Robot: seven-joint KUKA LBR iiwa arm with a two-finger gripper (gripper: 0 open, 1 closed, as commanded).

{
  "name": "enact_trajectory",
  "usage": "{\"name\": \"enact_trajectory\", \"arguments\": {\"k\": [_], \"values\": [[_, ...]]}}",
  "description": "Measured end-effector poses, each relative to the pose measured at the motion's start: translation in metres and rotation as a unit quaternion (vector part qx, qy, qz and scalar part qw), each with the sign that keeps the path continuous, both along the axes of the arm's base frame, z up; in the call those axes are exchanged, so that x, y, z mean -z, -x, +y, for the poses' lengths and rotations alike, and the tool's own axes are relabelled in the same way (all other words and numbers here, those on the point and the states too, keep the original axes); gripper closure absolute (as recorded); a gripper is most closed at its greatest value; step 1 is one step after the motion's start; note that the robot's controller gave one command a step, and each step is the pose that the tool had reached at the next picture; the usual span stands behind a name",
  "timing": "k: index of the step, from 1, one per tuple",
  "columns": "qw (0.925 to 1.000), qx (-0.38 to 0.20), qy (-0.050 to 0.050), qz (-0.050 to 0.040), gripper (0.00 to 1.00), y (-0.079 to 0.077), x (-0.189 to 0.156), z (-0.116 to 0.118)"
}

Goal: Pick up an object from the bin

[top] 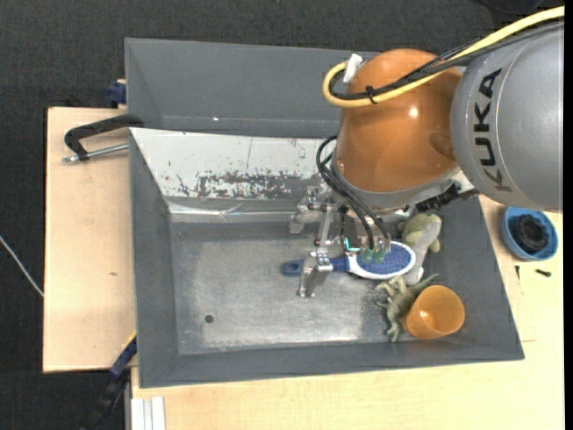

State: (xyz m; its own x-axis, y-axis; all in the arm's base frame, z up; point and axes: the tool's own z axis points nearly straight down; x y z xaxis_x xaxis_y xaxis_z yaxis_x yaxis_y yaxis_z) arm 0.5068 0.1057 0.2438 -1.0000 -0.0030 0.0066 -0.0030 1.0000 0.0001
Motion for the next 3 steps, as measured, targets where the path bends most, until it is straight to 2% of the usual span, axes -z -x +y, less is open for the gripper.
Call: {"name": "enact_trajectory", "arguments": {"k": [1, 2, 3], "values": [[0.9997, -0.026, 0.001, -0.0005, 0.0, -0.032, 0.108, -0.108], [1.0, -0.004, -0.001, -0.0043, 0.0, -0.03, 0.172, -0.093], [1.0, -0.005, -0.001, -0.0068, 1.0, -0.032, 0.169, -0.094]]}}
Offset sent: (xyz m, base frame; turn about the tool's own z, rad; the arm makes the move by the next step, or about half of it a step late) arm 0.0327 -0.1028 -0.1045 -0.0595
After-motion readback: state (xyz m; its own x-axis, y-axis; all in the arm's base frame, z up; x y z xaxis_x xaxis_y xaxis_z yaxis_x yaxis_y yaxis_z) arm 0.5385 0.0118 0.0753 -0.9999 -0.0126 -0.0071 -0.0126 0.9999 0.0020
